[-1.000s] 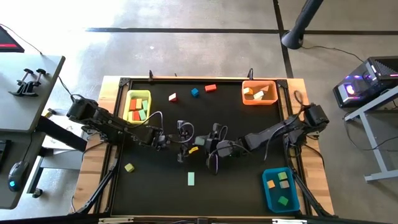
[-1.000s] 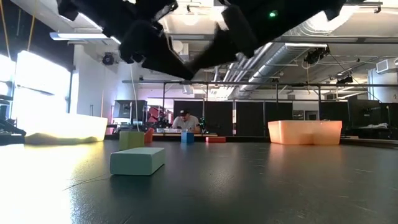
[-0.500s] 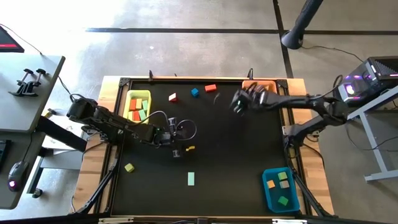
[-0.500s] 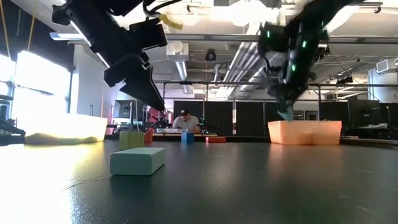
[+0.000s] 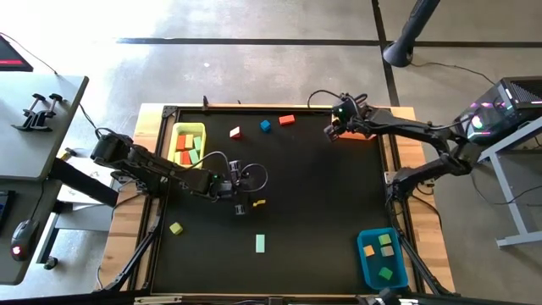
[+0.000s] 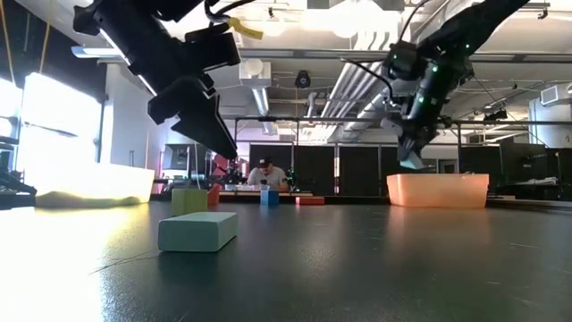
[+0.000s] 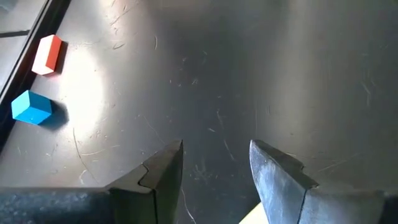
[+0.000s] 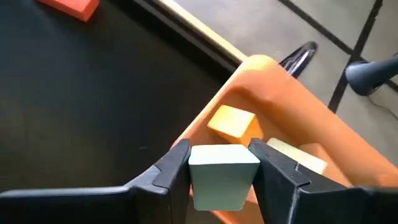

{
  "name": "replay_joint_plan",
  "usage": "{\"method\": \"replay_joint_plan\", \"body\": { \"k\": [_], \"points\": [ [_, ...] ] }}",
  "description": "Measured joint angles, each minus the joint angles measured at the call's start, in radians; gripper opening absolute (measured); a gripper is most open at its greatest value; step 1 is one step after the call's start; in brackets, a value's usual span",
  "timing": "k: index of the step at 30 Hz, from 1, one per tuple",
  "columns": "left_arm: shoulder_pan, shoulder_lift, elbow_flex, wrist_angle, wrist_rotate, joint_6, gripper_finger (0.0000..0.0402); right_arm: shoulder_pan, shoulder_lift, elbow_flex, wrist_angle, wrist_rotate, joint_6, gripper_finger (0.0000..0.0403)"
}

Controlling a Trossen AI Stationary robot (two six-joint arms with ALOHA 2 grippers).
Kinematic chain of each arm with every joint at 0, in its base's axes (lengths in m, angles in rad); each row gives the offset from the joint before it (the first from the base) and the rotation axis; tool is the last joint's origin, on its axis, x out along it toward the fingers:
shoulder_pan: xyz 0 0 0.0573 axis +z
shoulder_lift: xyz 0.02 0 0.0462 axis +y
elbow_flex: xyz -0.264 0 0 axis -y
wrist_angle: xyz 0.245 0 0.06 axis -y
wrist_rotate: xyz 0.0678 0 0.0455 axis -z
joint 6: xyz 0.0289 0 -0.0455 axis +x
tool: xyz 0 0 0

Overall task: Sort blocks by size
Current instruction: Put the light blue triangular block into the orange bin

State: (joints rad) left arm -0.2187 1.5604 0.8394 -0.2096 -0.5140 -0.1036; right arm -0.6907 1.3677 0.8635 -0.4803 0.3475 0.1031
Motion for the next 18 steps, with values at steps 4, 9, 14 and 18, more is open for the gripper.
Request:
{"method": "replay_joint_plan", "body": {
  "k": [4,9,14,18],
  "points": [
    [-0.006,0.0,0.0,0.001,0.003,-0.008,0.0171,-0.044,-0.006,0.007,0.041,0.053,-0.025,0.0131],
    [-0.008,0.001,0.0,0.001,0.005,-0.016,0.0171,-0.135,0.06,0.006,0.036,0.047,-0.002,0.015],
    [-0.008,0.001,0.0,0.001,0.006,-0.018,0.0171,-0.179,0.131,0.006,0.055,0.008,0.001,0.0162],
    [-0.008,0.001,0.0,0.001,0.006,-0.017,0.0171,-0.187,0.137,0.006,0.059,0.032,-0.007,0.0165]
  ]
}}
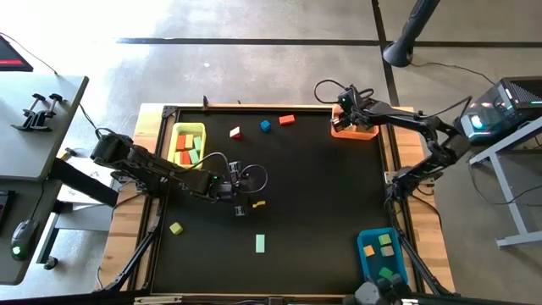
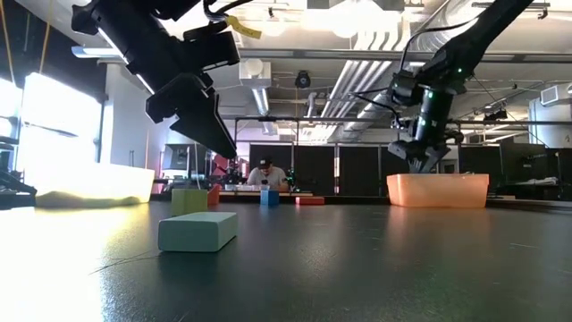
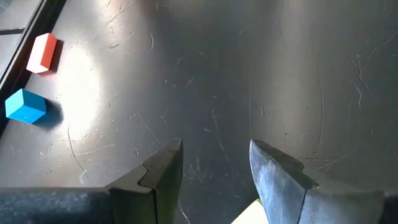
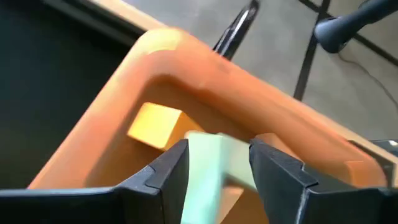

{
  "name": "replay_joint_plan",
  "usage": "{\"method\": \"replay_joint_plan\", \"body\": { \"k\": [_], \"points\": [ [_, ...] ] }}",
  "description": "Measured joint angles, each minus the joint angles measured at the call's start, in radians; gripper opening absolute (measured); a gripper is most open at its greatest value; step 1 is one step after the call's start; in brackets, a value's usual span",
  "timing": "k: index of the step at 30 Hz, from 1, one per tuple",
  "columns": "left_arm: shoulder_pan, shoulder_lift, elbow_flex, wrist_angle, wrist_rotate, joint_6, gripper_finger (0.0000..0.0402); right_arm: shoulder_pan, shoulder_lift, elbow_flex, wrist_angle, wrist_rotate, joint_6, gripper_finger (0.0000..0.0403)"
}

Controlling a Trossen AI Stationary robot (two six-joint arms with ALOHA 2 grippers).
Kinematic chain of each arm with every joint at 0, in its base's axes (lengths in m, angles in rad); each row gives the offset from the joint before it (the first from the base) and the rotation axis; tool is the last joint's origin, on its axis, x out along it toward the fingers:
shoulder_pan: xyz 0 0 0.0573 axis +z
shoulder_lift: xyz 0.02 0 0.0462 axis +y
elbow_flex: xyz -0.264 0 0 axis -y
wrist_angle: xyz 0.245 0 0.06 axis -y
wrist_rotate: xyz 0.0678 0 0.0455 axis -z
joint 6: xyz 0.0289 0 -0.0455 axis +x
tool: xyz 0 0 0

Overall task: Sort blocks by size
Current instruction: Put the light blue triangular block into the orange bin, then put the yellow square block into the blue bin

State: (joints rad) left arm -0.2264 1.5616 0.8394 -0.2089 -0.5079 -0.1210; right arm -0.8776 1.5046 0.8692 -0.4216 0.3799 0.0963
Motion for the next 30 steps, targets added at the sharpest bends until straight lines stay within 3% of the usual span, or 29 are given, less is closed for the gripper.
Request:
{"method": "replay_joint_plan", "body": {
  "k": [7,20,30],
  "points": [
    [-0.002,0.0,0.0,-0.003,0.0,-0.006,0.0171,0.067,-0.055,0.0,-0.013,0.027,0.001,0.0166],
    [-0.013,0.0,-0.001,0.031,0.0,-0.008,0.0171,0.47,-0.055,0.0,0.095,-0.018,0.031,0.0167],
    [-0.029,0.0,-0.001,0.05,0.0,0.02,0.0171,0.434,0.132,-0.001,0.213,-0.073,0.114,0.0167]
  ]
}}
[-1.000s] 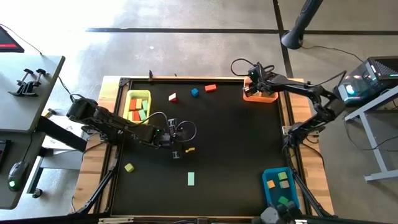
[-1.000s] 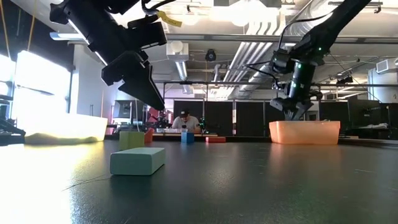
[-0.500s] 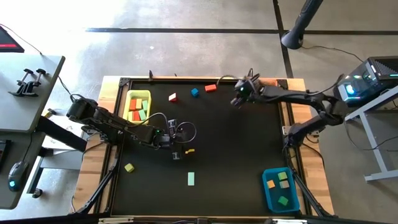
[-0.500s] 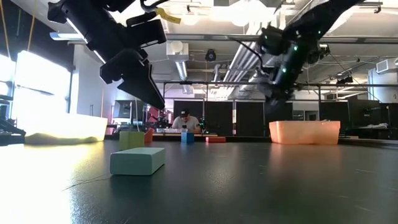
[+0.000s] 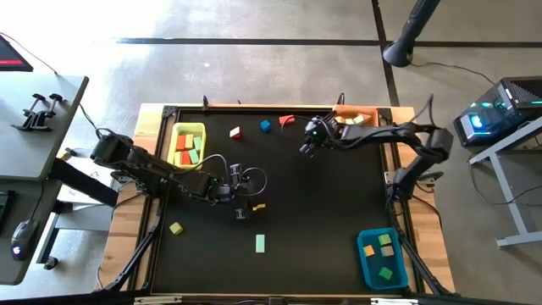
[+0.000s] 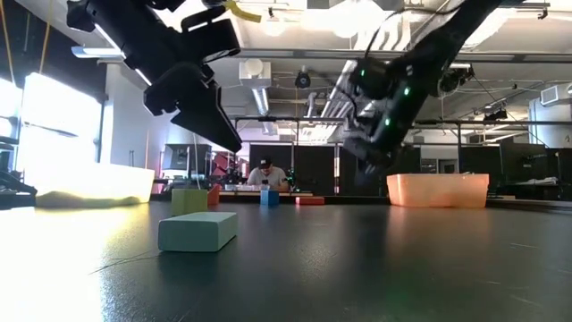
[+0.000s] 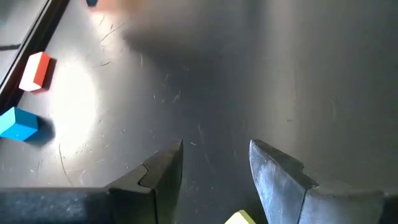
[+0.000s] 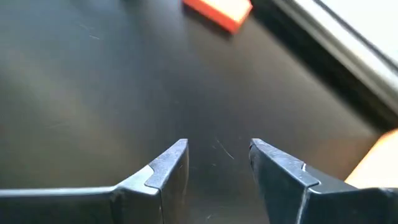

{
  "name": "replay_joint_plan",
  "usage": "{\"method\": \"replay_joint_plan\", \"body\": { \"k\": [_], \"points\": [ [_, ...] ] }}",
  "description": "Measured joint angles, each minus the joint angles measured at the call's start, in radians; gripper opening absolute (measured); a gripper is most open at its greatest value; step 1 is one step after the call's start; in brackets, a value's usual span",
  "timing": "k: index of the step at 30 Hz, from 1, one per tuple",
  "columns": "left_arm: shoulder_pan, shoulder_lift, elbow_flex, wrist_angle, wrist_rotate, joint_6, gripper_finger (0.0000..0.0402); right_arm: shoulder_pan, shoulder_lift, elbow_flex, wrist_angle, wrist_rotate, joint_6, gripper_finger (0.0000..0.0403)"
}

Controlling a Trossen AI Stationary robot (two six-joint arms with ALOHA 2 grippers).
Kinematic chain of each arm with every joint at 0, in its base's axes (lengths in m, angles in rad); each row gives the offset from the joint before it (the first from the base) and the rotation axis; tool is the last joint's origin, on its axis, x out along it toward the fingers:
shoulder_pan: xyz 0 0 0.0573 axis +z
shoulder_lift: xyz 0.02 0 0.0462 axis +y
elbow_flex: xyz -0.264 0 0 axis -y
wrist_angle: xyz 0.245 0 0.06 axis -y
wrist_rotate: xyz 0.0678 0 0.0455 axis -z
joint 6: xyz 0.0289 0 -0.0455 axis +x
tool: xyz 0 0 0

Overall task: Sort blocks by size
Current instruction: Put the yellow square block into the blue bin

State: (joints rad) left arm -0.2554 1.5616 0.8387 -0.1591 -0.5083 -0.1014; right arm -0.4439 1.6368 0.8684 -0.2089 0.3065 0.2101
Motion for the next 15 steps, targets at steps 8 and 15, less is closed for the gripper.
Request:
{"method": "replay_joint_plan", "body": {
  "k": [8,15],
  "points": [
    [-0.002,0.0,0.0,0.0,-0.001,0.052,0.0172,-0.043,0.034,0.0,-0.122,0.085,0.141,0.0167],
    [0.001,0.0,0.0,0.011,-0.003,0.104,0.0172,-0.055,-0.011,0.0,-0.269,0.127,0.186,0.0167]
  ]
}}
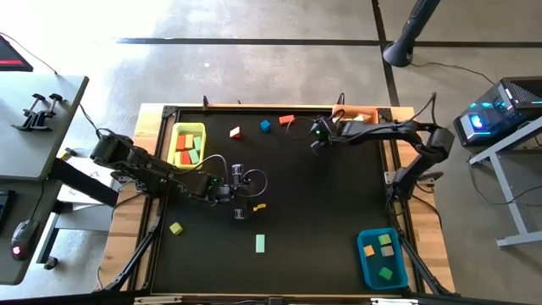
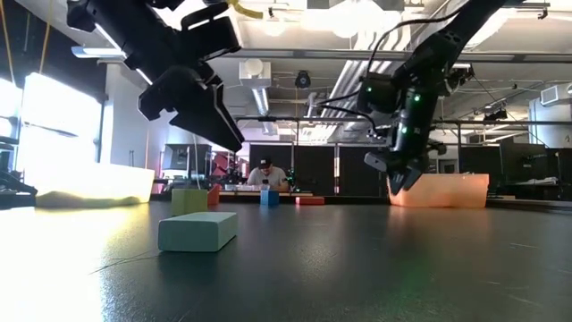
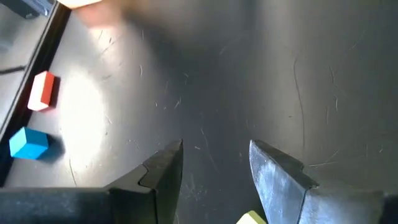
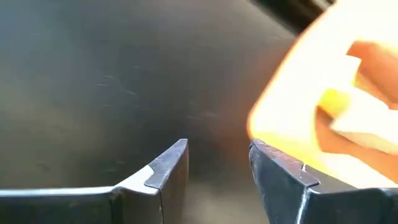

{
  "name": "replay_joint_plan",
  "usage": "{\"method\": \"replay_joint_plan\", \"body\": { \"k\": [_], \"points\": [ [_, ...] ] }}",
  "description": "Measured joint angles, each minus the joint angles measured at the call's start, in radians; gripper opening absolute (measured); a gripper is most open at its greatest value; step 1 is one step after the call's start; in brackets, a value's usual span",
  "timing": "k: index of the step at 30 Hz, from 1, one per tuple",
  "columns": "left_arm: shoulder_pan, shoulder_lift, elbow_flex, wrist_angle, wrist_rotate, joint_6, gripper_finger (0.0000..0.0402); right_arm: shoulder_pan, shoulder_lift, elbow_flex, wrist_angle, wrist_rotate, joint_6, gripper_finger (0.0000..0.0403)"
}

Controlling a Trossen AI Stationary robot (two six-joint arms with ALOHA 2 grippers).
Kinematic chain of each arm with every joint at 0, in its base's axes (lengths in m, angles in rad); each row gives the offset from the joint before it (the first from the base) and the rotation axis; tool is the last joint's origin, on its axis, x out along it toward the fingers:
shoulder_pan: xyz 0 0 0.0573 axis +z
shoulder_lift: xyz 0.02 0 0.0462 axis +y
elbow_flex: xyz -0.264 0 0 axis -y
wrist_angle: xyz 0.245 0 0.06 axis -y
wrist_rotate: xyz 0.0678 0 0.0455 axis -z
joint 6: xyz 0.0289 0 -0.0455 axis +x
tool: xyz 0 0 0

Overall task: Sort blocks by size
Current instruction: Put the yellow square block into the blue bin

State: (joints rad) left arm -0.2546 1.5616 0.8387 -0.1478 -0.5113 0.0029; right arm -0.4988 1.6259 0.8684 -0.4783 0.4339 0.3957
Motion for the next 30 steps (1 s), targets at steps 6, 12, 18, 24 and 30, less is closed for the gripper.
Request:
{"method": "replay_joint_plan", "body": {
  "k": [6,12,18,24,30],
  "points": [
    [0.003,0.0,0.0,0.016,0.0,0.007,0.0172,0.036,-0.091,0.0,-0.058,0.057,0.031,0.0167],
    [0.001,0.0,0.0,-0.041,-0.002,-0.058,0.0172,0.169,-0.168,0.0,0.035,0.038,-0.011,0.0167],
    [-0.005,0.0,0.0,-0.131,-0.075,-0.109,0.0172,0.463,-0.197,0.0,0.06,0.01,-0.008,0.0167],
    [-0.008,0.0,0.0,-0.141,-0.08,-0.138,0.0172,0.775,-0.187,0.0,0.102,0.045,0.082,0.0167],
    [-0.031,-0.003,0.0,-0.144,-0.077,-0.14,0.0172,0.903,-0.186,0.0,0.13,0.042,0.041,0.0167]
  ]
}}
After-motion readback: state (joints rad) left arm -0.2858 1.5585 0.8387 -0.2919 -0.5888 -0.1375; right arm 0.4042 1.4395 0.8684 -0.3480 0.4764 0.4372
